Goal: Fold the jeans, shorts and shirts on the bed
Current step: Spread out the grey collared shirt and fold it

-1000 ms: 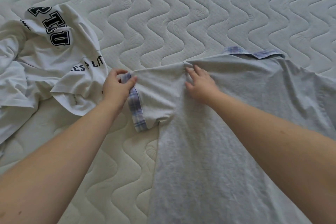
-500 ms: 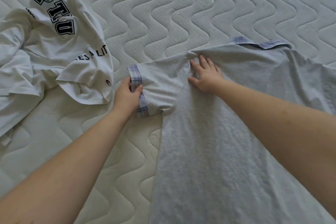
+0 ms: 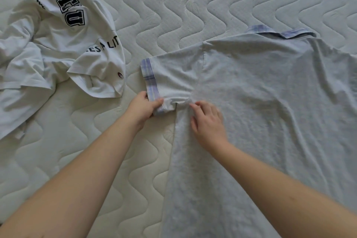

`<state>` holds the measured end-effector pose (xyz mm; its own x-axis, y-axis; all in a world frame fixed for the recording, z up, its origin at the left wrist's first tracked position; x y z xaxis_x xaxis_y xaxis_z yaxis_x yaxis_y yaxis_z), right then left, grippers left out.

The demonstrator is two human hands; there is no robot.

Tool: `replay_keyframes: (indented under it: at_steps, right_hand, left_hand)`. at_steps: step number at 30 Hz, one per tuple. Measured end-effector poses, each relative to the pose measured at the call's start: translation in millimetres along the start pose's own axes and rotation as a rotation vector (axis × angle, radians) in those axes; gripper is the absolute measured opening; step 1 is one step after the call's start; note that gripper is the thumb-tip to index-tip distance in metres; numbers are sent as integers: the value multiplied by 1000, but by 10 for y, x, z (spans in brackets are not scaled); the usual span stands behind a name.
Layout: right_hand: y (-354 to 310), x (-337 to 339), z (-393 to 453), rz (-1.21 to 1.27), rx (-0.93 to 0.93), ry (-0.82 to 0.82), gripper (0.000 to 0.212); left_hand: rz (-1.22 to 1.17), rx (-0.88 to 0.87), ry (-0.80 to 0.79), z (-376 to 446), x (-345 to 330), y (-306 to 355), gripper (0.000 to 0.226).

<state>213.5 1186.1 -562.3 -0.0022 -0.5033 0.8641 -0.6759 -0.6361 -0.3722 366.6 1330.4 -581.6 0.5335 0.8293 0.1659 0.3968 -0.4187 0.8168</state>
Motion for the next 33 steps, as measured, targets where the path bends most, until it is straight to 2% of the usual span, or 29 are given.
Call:
replay_keyframes:
  at_steps: [2,3,5,8,9,11,13,14,18,20,24,29,31,33]
  right_hand:
    - [3,5,-45,38,6,25,37]
    - [14,14,-46,68,-15,29,35]
    - [48,35,-30,150,-87,13,34]
    - [79,37,-3,254,-153,-53,38]
    - [86,37,6,280,-160,-74,39]
    - [104,36,16,326,-176,-103,41]
    - [121,26,19,377,-199,-131,41]
    - [132,20,17,421,-222,-149,41]
    - [197,3,22,659,-351,-232,39]
    - [219,0,30,726,-378,-272,41]
    - [233,-6,60,737,-389,-330,52]
    - [244,-9,120,724,-411,-343,57]
    - [260,-11,129,716,-415,-350,59]
    - [285,-24,138,709,-418,-353,59]
  left_hand:
    - [-301,127,48,-32,-110,-3,18]
    - [-431,157,56,-46,-173,16,20]
    - [-525,154,26,-73,-270,34,29]
    - [-545,136,-77,-220,-418,8,54]
    - [-543,135,-102,-271,-465,-21,56]
    - [-523,108,-109,-341,-532,-81,36]
    - [-539,95,-23,-367,-546,-112,14]
    - [-575,92,29,-371,-544,-119,13]
    - [-765,44,213,-375,-513,-102,32]
    - [-791,80,272,-399,-508,-166,32]
    - [-744,196,202,-509,-556,-321,16]
    - [-889,110,83,-600,-678,-292,14]
    - [-837,76,49,-630,-742,-281,17]
    - [-689,23,98,-629,-739,-287,16]
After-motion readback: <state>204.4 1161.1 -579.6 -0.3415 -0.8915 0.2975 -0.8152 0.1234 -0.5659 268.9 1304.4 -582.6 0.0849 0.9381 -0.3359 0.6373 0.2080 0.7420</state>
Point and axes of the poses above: each hand's wrist, its own z-axis towards the middle knuckle, its own x-axis out of the back of the hand, y = z × x, the point moved 6 cm from there along z, towards the middle knuckle, and after that the axes turned 15 degrees about -x, right-handed, at the moved point
